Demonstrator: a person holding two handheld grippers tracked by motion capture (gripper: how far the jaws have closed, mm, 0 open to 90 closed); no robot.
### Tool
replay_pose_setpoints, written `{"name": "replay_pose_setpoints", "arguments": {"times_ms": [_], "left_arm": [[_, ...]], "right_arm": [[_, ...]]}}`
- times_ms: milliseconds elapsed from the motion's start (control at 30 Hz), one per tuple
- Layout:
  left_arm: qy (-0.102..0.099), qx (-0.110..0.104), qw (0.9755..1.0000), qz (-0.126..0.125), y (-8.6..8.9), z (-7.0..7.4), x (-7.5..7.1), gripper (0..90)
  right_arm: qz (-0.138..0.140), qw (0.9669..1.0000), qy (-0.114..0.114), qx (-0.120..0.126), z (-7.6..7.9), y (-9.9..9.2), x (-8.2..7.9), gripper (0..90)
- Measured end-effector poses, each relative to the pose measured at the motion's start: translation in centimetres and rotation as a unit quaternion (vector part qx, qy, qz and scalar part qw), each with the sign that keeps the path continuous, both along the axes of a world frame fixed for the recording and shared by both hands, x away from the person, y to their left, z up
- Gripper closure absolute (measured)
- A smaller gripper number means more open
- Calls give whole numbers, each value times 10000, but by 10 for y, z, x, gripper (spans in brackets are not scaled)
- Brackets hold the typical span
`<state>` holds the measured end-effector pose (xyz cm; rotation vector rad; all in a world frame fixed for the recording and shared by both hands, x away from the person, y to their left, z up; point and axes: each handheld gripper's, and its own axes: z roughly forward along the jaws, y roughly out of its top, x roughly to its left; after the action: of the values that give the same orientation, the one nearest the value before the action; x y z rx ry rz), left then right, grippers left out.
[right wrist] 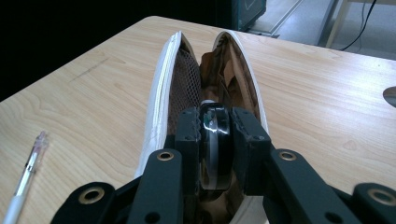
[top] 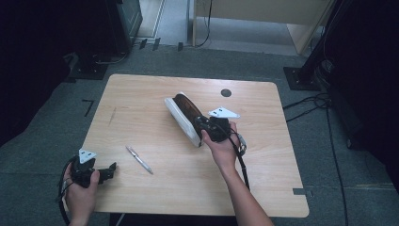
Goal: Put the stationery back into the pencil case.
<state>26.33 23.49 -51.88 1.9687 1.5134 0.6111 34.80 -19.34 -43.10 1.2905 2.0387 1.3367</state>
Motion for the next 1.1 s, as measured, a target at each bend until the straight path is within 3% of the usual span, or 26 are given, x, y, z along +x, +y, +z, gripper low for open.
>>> {"name": "replay_pose_setpoints", "arguments": {"times_ms": [433, 667, 900, 1100], "left_arm": [[-1, 0, 10000, 0, 0, 0, 0, 0], [-1, 0, 10000, 0, 0, 0, 0, 0], [-2, -1, 10000, 1, 0, 0, 0, 0], [-4, -4, 10000, 6, 0, 0, 0, 0]], "right_arm": [[-100, 9999, -14, -57, -9, 12, 15, 722], [-95, 9999, -61, -51, -5, 14, 20, 731], [-77, 9998, -182, 43, 3, 11, 12, 732], [68, 9991, -386, 186, 15, 13, -6, 732]]}}
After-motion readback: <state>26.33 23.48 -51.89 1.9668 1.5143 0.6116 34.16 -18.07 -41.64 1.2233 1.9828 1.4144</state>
